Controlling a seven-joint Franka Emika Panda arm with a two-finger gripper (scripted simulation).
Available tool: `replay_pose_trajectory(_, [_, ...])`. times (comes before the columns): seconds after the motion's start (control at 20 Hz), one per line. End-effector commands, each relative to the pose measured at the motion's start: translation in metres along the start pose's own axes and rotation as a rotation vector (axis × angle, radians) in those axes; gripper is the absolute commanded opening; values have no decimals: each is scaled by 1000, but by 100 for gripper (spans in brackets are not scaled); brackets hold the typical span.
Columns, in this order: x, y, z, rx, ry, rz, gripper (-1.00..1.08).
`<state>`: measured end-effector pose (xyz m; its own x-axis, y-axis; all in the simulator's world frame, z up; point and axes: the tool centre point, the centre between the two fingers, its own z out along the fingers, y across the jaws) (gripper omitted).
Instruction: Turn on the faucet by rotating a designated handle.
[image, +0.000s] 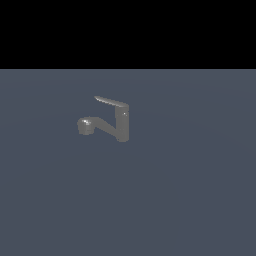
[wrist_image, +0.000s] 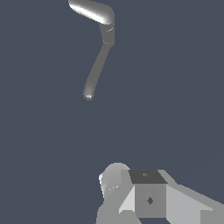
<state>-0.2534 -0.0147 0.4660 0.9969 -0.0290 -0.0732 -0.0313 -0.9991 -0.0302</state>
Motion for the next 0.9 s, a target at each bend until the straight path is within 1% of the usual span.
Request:
replay_pose_trajectory(0.0, [0, 0, 0, 0, 0, 0, -100])
replay_pose_trajectory(0.15, [0, -1, 0, 5, -1, -1, -100])
replay_pose_trajectory(0.45, [1, -4, 0, 29, -3, -12, -100])
replay_pose_trajectory(0.85, [4, -5, 0, 33, -3, 0, -100])
